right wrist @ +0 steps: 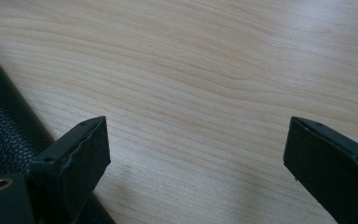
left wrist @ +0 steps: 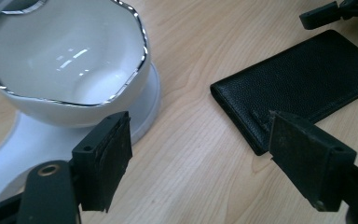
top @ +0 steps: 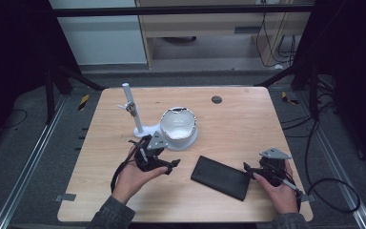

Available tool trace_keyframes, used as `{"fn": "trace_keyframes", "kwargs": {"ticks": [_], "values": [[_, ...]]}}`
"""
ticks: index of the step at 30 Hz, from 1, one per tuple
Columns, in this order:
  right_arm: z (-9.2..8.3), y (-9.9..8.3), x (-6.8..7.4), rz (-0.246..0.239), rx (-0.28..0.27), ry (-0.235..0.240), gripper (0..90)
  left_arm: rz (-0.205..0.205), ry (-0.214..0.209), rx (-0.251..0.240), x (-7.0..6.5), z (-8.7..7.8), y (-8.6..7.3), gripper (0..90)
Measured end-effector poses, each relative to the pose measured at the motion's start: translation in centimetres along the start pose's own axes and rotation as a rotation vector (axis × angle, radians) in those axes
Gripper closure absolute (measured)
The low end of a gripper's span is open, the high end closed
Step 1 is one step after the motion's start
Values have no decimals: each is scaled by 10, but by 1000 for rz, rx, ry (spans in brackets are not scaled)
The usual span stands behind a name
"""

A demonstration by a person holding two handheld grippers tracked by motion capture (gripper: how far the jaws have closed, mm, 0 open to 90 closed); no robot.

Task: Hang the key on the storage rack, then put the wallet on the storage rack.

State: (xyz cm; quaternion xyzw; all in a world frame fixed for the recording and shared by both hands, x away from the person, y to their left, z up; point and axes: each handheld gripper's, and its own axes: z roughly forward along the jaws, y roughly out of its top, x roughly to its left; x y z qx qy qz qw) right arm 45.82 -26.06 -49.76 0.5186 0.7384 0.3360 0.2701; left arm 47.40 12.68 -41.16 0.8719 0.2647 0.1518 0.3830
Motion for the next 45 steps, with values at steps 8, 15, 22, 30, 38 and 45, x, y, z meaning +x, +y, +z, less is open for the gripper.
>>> {"fn": "trace_keyframes", "kwargs": {"ticks": [8, 15, 22, 30, 38, 45], "values": [[-2, 2, 2, -15, -17, -2, 93, 58, -37, 70, -28, 27, -18, 370], [-5, 4, 5, -24, -34, 3, 106, 56, -62, 63, -36, 35, -30, 659], [-6, 4, 4, -20, -35, 3, 116, 27, -101, 51, -30, 35, -34, 857], [-5, 4, 5, -26, -29, 9, 115, 45, -137, 103, -32, 43, -36, 900], [-6, 4, 5, -24, -29, 13, 111, 72, -152, 164, -40, 55, -36, 900], [-6, 3, 5, -20, -33, 16, 109, 87, -147, 188, -42, 64, -34, 900]]}}
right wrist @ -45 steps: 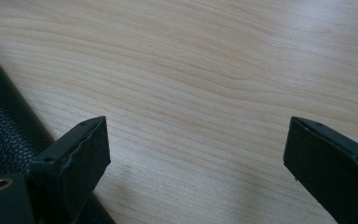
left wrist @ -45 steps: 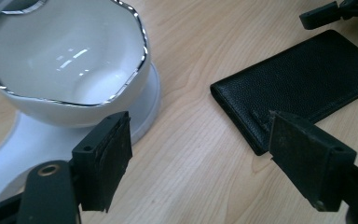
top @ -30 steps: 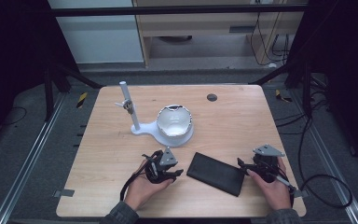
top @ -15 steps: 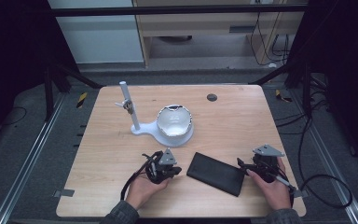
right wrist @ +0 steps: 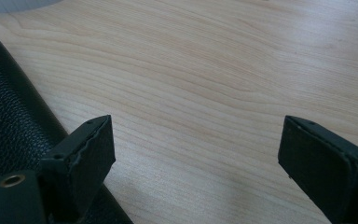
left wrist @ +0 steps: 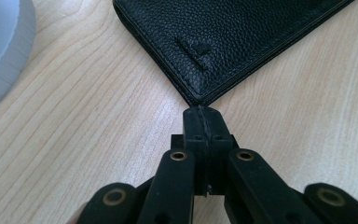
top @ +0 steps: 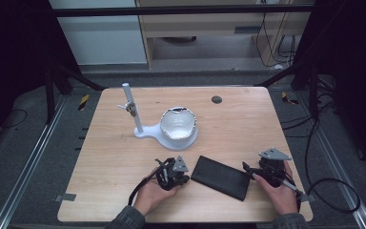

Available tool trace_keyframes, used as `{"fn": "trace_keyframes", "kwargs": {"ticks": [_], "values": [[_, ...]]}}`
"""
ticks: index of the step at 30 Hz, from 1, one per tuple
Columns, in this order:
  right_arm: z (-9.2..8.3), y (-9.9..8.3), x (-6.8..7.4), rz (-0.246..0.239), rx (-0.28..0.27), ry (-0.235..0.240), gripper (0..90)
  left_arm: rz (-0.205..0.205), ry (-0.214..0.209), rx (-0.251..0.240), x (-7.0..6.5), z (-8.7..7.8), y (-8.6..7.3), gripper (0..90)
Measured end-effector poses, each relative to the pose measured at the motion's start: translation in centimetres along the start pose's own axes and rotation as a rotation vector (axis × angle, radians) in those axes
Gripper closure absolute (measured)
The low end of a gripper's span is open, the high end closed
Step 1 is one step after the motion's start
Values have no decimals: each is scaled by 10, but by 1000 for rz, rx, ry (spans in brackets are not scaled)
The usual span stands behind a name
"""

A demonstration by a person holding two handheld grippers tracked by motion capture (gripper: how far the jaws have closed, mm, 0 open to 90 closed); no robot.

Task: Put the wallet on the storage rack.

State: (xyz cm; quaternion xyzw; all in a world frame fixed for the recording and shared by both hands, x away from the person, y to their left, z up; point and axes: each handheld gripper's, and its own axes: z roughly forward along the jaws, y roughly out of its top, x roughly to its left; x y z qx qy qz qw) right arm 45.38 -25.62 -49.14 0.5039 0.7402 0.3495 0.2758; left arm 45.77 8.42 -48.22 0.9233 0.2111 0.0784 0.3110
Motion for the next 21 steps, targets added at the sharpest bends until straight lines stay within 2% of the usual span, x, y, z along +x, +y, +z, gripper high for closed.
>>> {"fn": "trace_keyframes", "kwargs": {"ticks": [9, 21], "values": [[-1, 0, 0, 1, 2, 4, 109, 3, 3, 11, 1, 5, 1, 900], [-1, 0, 1, 3, 1, 12, 108, 0, 7, 2, 2, 7, 2, 898]]}}
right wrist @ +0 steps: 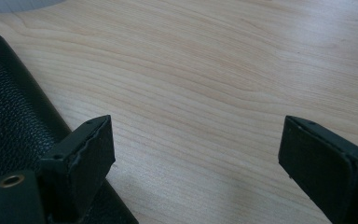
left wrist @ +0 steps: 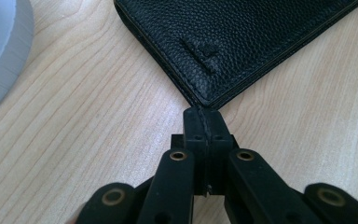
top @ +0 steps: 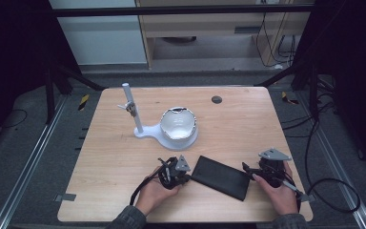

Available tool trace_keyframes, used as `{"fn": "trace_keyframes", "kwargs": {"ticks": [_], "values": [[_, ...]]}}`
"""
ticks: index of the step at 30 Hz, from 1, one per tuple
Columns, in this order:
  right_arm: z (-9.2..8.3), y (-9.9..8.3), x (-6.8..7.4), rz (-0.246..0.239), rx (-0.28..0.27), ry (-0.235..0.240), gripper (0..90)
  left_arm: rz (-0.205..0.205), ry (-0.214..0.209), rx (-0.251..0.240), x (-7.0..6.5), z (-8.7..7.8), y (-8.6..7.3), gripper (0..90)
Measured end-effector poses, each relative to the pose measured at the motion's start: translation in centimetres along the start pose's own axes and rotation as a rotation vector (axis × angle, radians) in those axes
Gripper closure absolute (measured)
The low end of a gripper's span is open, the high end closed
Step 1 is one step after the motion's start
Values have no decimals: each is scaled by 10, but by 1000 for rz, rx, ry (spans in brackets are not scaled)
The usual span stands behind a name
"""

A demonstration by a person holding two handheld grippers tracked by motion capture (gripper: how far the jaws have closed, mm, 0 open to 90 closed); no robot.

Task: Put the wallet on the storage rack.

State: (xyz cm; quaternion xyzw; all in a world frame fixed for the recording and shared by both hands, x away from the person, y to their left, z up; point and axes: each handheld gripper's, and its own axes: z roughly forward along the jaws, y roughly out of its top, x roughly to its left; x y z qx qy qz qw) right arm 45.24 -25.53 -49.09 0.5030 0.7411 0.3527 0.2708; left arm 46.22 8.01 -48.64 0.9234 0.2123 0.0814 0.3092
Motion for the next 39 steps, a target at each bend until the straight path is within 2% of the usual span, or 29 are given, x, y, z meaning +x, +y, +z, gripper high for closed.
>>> {"fn": "trace_keyframes", "kwargs": {"ticks": [4, 8, 11, 18, 23, 26, 35, 39], "values": [[-2, 1, 1, -6, -9, 5, 108, 1, 4, -7, -1, -1, 0, 899], [-6, 4, 9, -23, -29, 38, 108, -10, -7, -34, -1, -3, 1, 899], [-9, 7, 21, -46, -35, 87, 108, -23, -15, -62, -1, -4, 1, 899], [-16, 15, 58, -145, -33, 196, 91, -59, -20, -116, 2, -7, 2, 898], [-14, 17, 78, -198, -6, 238, 65, -74, -28, -137, 2, -5, 3, 899], [-14, 17, 84, -218, 5, 249, 57, -76, -31, -138, 3, -5, 3, 899], [-14, 16, 90, -248, 34, 265, 53, -85, -33, -146, 4, -3, 5, 896], [-14, 19, 97, -290, 61, 269, 71, -99, -36, -161, 6, -5, 8, 895]]}}
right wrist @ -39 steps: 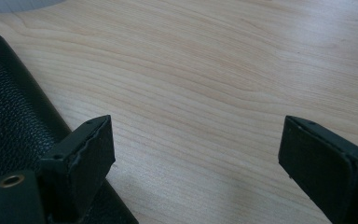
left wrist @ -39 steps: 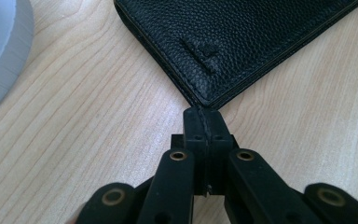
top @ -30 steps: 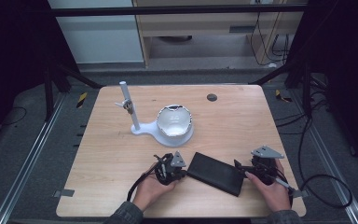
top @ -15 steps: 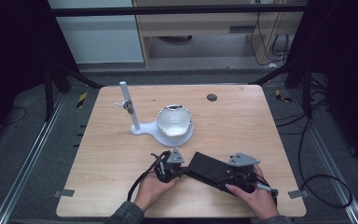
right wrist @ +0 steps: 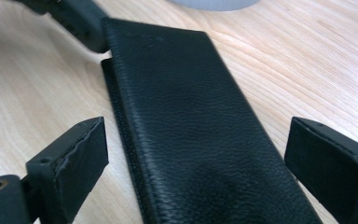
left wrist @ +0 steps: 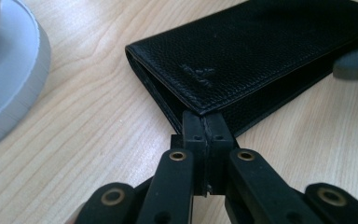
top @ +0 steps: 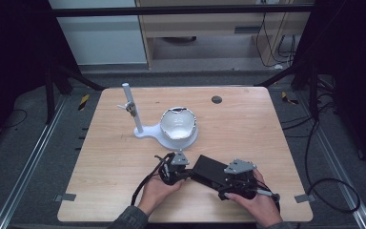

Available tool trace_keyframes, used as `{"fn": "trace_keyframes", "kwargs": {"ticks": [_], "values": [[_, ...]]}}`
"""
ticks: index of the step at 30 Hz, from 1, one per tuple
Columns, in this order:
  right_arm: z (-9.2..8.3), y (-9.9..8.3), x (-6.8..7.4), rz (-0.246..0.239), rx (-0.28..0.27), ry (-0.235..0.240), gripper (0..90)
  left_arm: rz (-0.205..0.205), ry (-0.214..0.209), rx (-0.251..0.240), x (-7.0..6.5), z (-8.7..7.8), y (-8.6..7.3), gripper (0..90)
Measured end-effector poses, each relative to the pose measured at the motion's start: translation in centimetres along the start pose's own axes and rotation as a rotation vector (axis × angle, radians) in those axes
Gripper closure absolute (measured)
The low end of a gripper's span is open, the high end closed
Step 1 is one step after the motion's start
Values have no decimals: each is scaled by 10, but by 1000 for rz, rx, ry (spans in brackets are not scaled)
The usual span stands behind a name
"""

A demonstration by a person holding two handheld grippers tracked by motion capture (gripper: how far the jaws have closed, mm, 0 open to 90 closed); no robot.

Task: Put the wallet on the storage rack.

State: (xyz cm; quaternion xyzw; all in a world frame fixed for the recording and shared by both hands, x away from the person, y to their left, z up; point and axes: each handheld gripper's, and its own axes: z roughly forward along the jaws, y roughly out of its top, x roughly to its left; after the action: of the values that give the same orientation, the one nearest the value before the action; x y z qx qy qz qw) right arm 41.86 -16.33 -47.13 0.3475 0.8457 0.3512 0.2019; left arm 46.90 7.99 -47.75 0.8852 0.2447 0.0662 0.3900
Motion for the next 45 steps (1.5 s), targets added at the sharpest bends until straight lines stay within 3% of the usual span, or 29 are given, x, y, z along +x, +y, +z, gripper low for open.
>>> {"fn": "trace_keyframes", "kwargs": {"ticks": [4, 14, 32, 45], "values": [[0, 5, 4, -55, 40, -2, 84, -12, -3, -16, 1, -2, 4, 895], [3, 7, 5, -112, 124, -9, 111, -1, 0, -16, 1, 1, 13, 888], [11, 21, 1, -157, 201, -32, 232, 17, -5, 5, 6, 6, 22, 885], [16, 27, -3, -182, 231, -41, 348, 12, -7, -7, 5, 6, 27, 883]]}}
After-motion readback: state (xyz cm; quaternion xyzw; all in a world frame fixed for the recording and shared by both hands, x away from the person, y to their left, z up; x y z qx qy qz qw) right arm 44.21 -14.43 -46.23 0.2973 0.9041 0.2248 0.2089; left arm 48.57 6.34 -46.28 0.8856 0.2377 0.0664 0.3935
